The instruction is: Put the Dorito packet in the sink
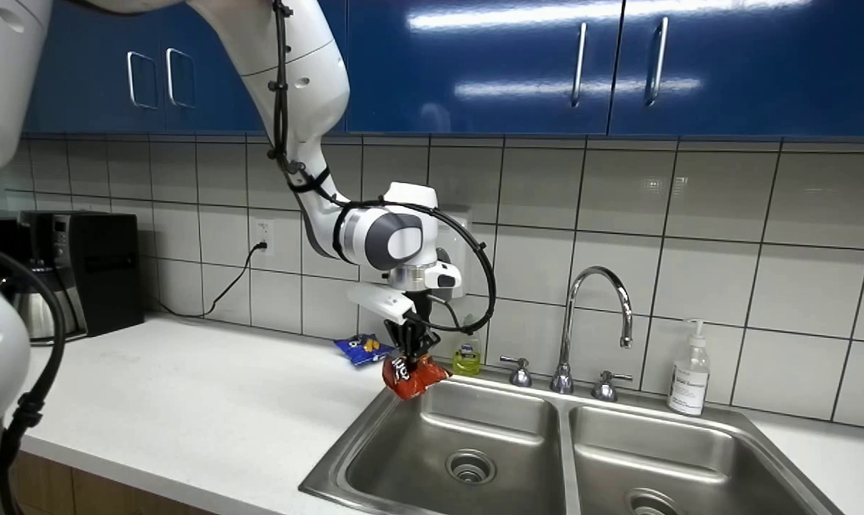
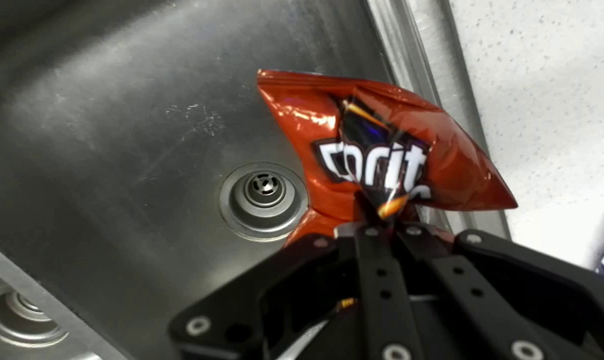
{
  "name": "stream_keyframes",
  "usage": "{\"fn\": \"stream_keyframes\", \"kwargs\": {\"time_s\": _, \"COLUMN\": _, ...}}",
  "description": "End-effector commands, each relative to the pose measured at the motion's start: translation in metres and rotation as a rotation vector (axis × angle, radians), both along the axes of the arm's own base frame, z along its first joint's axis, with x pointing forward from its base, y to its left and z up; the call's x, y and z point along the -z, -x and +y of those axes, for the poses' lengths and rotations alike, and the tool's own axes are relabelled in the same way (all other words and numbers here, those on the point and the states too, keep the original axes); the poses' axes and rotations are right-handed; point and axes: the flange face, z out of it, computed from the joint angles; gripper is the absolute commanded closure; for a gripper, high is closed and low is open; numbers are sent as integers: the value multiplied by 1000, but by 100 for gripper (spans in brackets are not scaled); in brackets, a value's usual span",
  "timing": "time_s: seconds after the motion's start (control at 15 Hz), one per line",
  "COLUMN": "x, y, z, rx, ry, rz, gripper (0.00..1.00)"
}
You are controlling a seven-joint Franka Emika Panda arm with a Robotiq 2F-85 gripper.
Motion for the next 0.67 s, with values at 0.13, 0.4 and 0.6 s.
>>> {"fn": "stream_keyframes", "kwargs": {"time_s": 0.13, "x": -7, "y": 4, "z": -41, "rx": 82, "ry": -12, "rz": -23, "gripper": 100}}
{"fn": "stream_keyframes", "kwargs": {"time_s": 0.4, "x": 0, "y": 2, "z": -67, "rx": 147, "ry": -22, "rz": -32, "gripper": 100}}
{"fn": "stream_keyframes", "kwargs": {"time_s": 0.6, "x": 23, "y": -1, "z": -87, "rx": 187, "ry": -27, "rz": -20, "gripper": 100}}
